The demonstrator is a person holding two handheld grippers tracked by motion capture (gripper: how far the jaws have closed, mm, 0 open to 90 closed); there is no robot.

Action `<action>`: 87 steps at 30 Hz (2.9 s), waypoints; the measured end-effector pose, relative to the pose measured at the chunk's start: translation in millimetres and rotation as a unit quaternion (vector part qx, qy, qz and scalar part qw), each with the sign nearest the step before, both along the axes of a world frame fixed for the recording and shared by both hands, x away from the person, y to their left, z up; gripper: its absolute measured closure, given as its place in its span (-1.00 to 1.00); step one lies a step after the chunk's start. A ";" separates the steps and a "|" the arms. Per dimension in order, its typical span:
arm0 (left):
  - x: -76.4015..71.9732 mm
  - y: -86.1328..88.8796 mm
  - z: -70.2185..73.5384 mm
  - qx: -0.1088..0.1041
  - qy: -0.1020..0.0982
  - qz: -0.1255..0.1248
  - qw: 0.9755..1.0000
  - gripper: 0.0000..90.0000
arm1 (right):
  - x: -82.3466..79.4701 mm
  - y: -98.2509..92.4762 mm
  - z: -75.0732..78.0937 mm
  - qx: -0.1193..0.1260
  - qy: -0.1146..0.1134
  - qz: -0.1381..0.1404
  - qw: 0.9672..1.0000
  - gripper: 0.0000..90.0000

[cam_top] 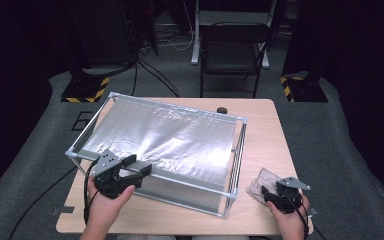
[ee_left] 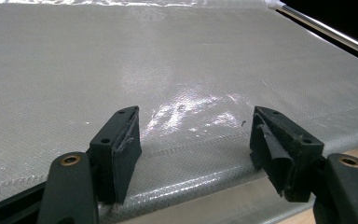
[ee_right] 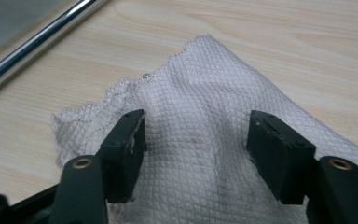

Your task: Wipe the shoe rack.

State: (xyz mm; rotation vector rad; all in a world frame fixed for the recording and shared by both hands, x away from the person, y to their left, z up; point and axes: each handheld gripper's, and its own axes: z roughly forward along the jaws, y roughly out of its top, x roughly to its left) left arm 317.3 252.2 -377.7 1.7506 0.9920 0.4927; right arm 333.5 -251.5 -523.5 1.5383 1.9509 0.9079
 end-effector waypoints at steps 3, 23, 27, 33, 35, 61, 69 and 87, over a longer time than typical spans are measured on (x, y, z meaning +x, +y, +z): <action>0.1 -0.2 -0.1 0.001 0.000 0.000 1.000 -0.27 | 0.0 2.1 0.9 0.005 -0.001 0.010 1.000 0.16; 0.8 -0.2 -0.4 0.000 -0.002 -0.001 1.000 -0.26 | 9.0 31.9 27.0 0.105 0.005 0.106 0.989 0.76; 0.7 -0.3 -0.5 0.001 -0.003 -0.001 1.000 -0.26 | 7.9 47.0 34.1 0.115 -0.001 0.130 0.985 0.76; 0.4 -0.3 -0.5 0.002 -0.006 -0.001 1.000 -0.26 | 10.7 60.4 35.2 0.136 0.000 0.150 0.979 0.75; 0.0 -1.0 -0.8 0.001 -0.007 0.002 1.000 -0.26 | 12.0 63.3 33.7 0.136 0.005 0.155 0.978 0.74; 1.1 -5.6 -5.0 0.019 -0.028 0.033 0.999 -0.26 | 20.8 95.9 3.7 0.068 0.030 0.149 0.986 0.29; 4.2 -7.0 -6.6 0.023 -0.028 0.036 0.999 -0.26 | 5.3 95.2 5.6 0.083 0.051 0.162 0.982 0.32; 5.6 -5.3 -7.2 0.021 -0.022 0.026 0.999 -0.25 | -29.6 98.5 4.9 0.099 0.064 0.189 0.975 0.33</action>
